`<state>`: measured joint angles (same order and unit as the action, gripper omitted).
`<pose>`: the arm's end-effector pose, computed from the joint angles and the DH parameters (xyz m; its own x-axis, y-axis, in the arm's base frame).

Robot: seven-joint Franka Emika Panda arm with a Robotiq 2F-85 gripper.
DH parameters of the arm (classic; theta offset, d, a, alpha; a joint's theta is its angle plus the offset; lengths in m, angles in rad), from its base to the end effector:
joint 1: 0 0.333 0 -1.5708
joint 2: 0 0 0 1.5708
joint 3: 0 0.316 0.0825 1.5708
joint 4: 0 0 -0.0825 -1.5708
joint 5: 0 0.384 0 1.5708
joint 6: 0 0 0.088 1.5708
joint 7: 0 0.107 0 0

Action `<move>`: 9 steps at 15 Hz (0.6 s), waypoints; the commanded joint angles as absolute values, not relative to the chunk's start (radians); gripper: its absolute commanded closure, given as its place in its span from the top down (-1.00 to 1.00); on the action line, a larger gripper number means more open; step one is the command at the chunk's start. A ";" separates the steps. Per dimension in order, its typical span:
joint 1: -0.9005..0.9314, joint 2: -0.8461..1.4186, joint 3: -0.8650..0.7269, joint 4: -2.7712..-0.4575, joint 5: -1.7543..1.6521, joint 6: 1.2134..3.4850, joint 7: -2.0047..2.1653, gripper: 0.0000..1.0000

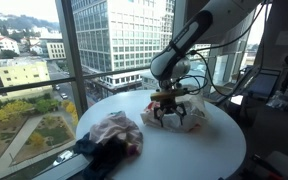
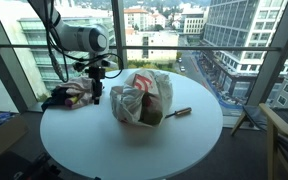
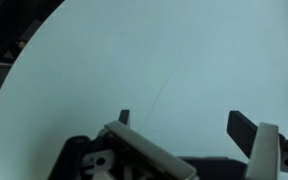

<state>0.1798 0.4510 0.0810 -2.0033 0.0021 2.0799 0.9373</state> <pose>0.5433 0.1451 0.2060 0.7321 -0.6355 -0.2452 -0.5773 -0.7699 0.2720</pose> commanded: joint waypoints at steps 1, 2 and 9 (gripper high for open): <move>0.162 0.524 0.047 -1.978 0.056 2.171 0.905 1.00; 0.157 0.550 0.037 -1.972 0.065 2.208 0.904 1.00; 0.146 0.636 -0.045 -1.942 0.077 2.365 0.937 1.00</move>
<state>0.1418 0.6092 -0.0143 -1.9769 0.0672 2.3235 0.9277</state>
